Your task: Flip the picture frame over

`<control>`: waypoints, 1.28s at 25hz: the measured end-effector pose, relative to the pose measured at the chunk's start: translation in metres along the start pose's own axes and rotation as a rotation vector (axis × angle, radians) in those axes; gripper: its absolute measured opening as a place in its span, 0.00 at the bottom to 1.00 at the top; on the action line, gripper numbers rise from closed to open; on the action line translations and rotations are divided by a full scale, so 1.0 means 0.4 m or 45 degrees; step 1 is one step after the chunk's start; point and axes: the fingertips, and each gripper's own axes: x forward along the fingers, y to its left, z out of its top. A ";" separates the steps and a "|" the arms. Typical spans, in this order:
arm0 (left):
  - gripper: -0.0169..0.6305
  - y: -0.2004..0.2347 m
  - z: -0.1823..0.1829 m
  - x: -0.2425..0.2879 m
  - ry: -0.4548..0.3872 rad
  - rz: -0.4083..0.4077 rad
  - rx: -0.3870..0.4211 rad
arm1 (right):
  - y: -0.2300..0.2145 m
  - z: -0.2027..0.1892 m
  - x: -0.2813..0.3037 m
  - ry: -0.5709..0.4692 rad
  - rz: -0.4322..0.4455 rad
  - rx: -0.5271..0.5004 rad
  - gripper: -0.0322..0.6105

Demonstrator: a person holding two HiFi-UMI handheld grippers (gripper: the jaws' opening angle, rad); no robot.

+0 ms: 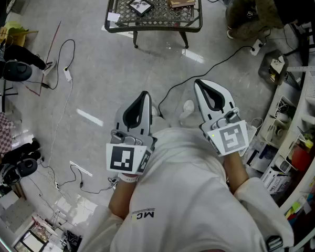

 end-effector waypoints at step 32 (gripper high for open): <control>0.06 0.198 -0.002 0.273 -0.071 0.198 -0.118 | -0.124 0.005 0.258 -0.033 0.226 -0.059 0.07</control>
